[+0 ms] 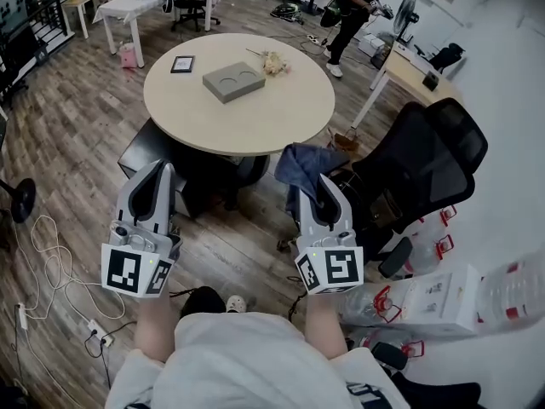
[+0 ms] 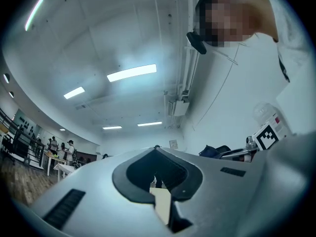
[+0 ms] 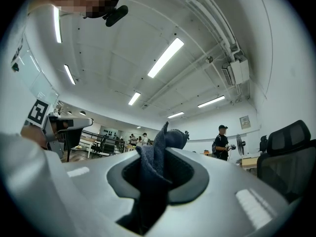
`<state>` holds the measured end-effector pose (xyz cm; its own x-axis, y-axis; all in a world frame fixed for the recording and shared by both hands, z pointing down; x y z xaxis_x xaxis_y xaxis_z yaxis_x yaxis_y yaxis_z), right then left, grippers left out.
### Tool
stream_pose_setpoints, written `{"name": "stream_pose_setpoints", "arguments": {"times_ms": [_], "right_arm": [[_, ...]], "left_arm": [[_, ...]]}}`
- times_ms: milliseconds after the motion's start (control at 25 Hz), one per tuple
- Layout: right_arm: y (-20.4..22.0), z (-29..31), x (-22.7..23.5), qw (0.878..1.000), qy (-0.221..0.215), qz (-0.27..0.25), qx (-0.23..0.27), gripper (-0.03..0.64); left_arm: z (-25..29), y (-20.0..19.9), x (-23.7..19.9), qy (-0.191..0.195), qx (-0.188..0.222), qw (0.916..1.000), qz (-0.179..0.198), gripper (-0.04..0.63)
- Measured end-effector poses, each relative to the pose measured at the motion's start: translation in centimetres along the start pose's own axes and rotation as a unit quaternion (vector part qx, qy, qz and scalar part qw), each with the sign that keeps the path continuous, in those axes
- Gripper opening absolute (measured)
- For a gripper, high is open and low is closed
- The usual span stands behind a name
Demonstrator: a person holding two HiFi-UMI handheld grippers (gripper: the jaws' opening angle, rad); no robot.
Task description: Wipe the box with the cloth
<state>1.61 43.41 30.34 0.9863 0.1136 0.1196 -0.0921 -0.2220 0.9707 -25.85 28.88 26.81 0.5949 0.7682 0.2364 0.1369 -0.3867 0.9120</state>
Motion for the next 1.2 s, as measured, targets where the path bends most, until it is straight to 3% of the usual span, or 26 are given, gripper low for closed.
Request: {"name": "stream_pose_setpoints", "arguments": {"times_ms": [400,1200], "right_arm": [[1.6,5.4,1.4,1.0,0.003,0.007,-0.008,0.078],[4.2,24.7,0.6,1.0,0.017,-0.001,0.014,0.077]], "left_arm": [[4.2,3.1,-2.9,0.001,0.002,0.9999,-0.013,0.003],[16.6,9.8,-17.4,0.035,0.03,0.9989,-0.008,0.003]]}}
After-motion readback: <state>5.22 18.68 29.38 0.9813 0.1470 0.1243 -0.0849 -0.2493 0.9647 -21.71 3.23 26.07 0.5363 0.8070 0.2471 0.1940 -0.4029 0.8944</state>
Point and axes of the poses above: the fingertips, and each gripper's own axes: z forward along the fingers, x to its right, y out of its underside, the point moved 10 cm from there along -z, backward along the fingers, and after that the axes turned 10 degrees about z, right-handed, at the moved point
